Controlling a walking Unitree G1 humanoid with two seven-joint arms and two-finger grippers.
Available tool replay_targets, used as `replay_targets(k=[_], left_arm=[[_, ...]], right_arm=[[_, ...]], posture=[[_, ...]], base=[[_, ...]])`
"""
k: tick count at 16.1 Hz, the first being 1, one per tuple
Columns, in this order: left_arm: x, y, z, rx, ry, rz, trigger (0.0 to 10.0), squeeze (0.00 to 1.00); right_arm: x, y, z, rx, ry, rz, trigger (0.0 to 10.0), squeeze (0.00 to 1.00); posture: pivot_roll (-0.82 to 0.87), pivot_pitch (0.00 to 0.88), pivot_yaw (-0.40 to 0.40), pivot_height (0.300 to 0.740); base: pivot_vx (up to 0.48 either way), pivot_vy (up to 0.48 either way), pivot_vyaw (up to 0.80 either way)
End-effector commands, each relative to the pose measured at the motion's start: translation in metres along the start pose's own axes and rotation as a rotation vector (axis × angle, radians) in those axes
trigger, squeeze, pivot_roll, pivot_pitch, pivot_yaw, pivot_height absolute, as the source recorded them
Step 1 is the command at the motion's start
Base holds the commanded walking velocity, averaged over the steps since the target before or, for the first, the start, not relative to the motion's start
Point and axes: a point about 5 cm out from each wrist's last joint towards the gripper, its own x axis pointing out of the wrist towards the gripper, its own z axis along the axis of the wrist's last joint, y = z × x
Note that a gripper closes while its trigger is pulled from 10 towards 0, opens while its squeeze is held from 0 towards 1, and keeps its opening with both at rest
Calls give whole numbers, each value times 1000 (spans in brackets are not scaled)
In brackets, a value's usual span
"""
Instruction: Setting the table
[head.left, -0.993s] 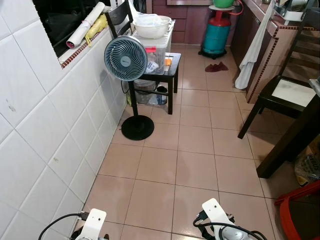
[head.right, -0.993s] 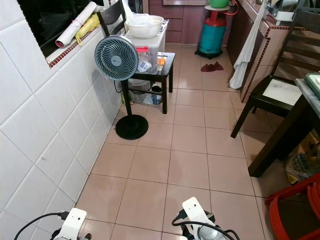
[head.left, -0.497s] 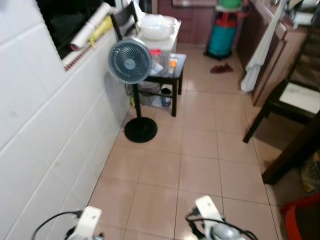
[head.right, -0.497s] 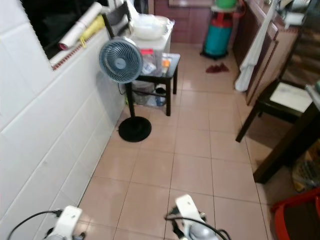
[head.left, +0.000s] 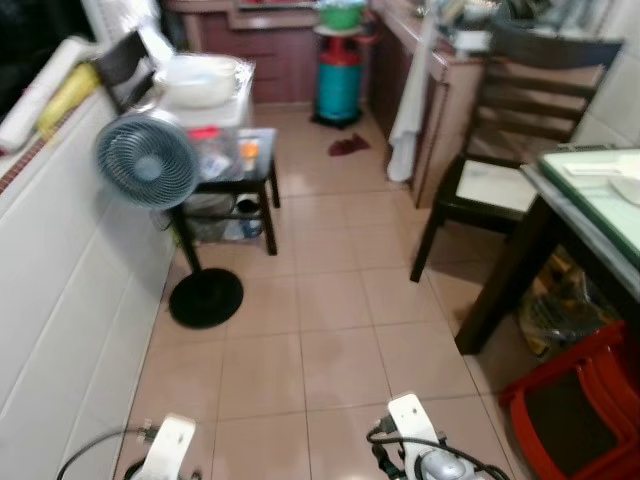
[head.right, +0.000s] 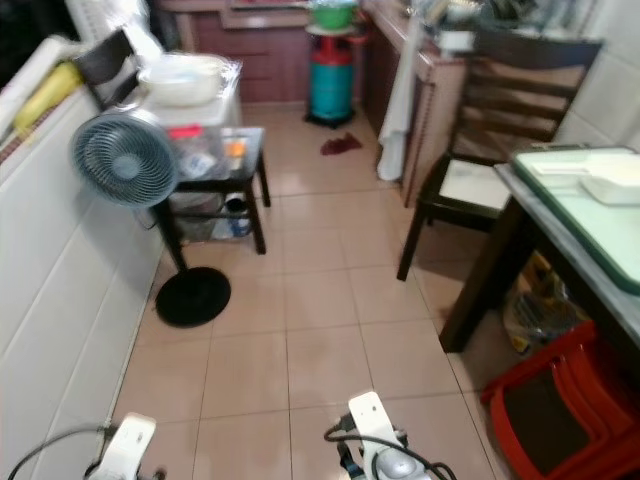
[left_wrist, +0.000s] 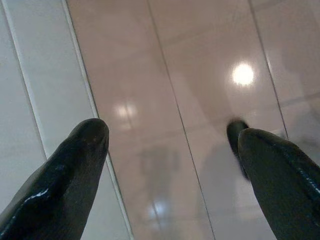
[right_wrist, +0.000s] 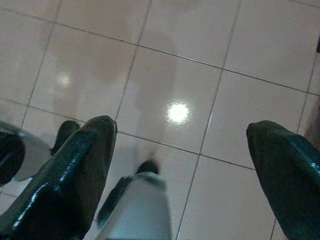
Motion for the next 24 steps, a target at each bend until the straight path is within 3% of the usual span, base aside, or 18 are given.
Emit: replay_targets(k=[1, 8, 12, 18, 21, 24], left_arm=[[0, -6, -2, -11, 10, -3, 10000, 0], [0, -8, -5, -31, 26, 28, 10000, 0], [0, -8, -4, -33, 25, 30, 10000, 0], [1, -7, -2, -14, 21, 32, 10000, 0], [0, 1, -5, -8, 24, 48, 10000, 0], [-1, 8, -4, -23, 12, 68, 10000, 0]], right_arm=[[-1, -10, -1, -1, 1, -23, 10000, 0], [-1, -10, 2, -53, -11, -10, 10000, 0], [0, -7, 4, -47, -15, -8, 10000, 0], [0, -9, 5, -33, -19, -15, 10000, 0], [-1, -11, 2, 5, -14, -32, 10000, 0], [-1, -15, 4, 102, -20, -69, 10000, 0]], posture=[[-77, 0, 14, 740], [-72, 0, 9, 740], [-72, 0, 13, 740], [-72, 0, 25, 740], [-72, 0, 27, 740], [-77, 0, 34, 740]], base=[[255, 0, 0], [35, 0, 229], [0, 480, 748], [0, 256, 0], [0, 0, 0], [0, 0, 0]])
